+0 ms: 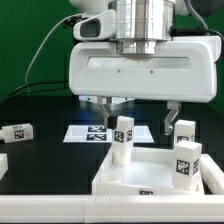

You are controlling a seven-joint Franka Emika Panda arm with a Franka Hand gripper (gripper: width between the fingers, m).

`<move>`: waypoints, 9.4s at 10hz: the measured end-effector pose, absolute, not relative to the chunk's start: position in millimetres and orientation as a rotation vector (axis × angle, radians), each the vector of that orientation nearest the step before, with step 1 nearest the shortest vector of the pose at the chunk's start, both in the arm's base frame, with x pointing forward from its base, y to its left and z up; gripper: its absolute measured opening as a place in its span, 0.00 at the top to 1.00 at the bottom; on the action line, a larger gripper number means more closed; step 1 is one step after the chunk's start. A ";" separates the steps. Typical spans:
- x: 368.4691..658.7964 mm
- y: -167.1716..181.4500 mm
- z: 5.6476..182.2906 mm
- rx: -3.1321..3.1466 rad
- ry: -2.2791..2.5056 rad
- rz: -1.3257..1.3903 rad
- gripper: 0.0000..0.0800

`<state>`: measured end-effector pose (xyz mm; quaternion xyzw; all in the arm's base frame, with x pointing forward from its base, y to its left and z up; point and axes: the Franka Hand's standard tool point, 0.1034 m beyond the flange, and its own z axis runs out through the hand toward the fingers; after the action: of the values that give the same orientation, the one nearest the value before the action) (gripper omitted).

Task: Assemble square table

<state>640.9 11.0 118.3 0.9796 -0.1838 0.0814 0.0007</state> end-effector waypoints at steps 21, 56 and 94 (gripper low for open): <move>510.5 -141.8 81.0 2.726 1.437 -0.173 0.19; 347.5 -250.1 49.5 2.432 2.013 -0.294 0.90; 354.8 -209.7 34.3 2.558 1.836 -0.281 0.50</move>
Offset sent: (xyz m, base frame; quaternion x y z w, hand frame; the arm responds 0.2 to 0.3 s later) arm -0.0382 -0.0338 -0.0100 0.0304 -0.0474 -0.1807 0.9819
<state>354.8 -209.7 34.3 0.8092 0.5807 -0.0890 -0.0099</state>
